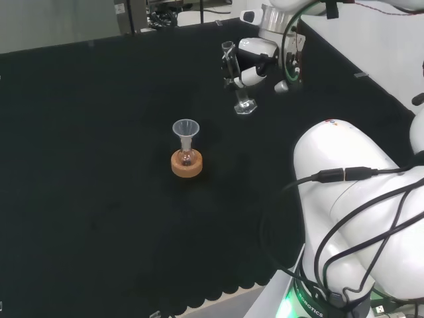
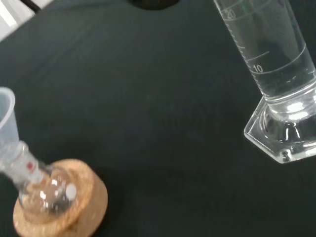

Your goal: Pick up the graduated cylinder.

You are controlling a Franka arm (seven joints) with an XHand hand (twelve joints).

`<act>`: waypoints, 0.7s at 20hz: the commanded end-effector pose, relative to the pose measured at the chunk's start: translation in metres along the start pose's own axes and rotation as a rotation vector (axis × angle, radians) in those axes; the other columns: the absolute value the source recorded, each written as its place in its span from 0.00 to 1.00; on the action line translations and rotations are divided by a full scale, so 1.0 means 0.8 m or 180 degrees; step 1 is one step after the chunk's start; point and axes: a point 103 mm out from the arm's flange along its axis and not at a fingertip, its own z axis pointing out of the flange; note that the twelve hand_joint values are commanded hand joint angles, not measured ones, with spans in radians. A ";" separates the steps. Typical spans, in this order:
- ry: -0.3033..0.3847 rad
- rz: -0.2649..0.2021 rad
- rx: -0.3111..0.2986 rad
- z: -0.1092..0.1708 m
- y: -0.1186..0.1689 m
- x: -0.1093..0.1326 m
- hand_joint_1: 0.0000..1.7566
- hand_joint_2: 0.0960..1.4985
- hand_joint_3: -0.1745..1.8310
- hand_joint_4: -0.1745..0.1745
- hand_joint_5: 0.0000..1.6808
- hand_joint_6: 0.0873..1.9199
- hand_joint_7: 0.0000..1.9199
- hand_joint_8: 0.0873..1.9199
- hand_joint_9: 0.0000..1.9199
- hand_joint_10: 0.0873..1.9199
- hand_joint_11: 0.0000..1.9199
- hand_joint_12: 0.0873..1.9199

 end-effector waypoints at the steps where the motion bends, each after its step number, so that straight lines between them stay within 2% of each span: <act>1: -0.0210 0.0125 0.0388 -0.008 -0.035 0.015 0.64 0.74 0.08 0.12 0.58 0.51 0.62 0.16 0.76 0.00 0.70 0.35; 6: -0.0263 0.0155 0.0541 -0.003 -0.053 0.029 0.65 0.73 0.08 0.13 0.59 0.50 0.63 0.15 0.76 0.00 0.70 0.34; 14: -0.0342 0.0118 0.0913 0.015 -0.067 0.054 0.65 0.73 0.08 0.14 0.59 0.50 0.64 0.14 0.76 0.00 0.71 0.34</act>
